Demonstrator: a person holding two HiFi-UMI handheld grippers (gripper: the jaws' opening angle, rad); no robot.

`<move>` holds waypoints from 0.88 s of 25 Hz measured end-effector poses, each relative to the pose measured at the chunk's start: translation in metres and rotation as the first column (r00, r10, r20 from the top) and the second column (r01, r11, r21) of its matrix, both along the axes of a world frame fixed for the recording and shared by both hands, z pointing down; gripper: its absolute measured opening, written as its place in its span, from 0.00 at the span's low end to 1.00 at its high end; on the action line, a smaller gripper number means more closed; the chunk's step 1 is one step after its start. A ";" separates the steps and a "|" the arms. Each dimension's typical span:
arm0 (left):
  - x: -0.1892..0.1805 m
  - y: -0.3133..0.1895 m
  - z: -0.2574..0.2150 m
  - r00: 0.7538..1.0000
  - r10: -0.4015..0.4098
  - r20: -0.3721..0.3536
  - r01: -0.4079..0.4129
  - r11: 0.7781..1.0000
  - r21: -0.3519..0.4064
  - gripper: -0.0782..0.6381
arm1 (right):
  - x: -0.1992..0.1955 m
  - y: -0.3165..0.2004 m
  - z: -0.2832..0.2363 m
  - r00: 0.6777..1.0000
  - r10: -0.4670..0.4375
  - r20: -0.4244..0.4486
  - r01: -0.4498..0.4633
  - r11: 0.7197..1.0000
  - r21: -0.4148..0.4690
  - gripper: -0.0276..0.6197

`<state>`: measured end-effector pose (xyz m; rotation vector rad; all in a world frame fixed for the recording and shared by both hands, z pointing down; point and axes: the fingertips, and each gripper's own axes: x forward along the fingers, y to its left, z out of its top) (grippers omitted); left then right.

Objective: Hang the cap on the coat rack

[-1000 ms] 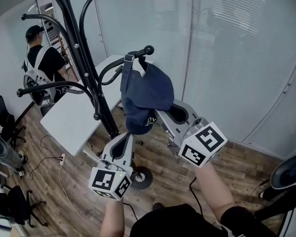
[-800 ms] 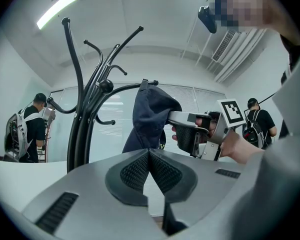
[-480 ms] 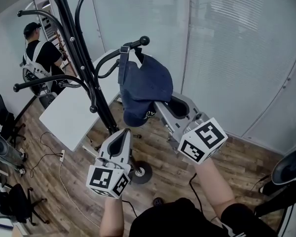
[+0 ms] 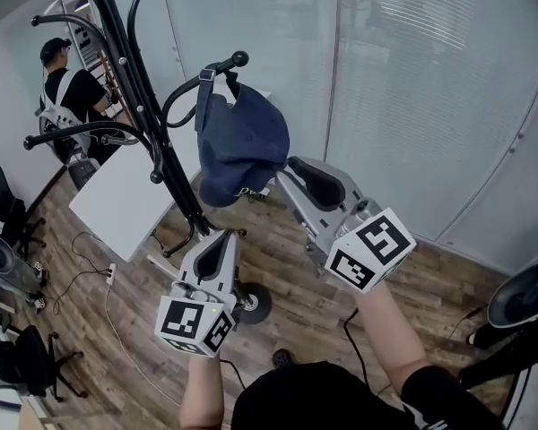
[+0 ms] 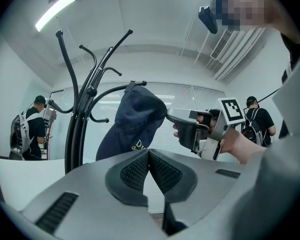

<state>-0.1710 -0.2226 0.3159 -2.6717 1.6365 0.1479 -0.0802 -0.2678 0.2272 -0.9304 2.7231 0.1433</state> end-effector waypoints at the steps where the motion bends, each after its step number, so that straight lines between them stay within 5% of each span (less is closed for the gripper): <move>1: 0.001 0.003 0.000 1.000 -0.004 0.000 0.004 1.000 -0.003 0.13 | 0.001 0.004 0.001 1.000 -0.006 -0.002 0.006 1.000 -0.002 0.19; 22: 0.055 0.091 0.027 0.999 -0.029 0.027 0.032 0.992 -0.124 0.13 | 0.064 0.095 0.079 0.994 0.021 -0.110 -0.026 0.999 -0.048 0.11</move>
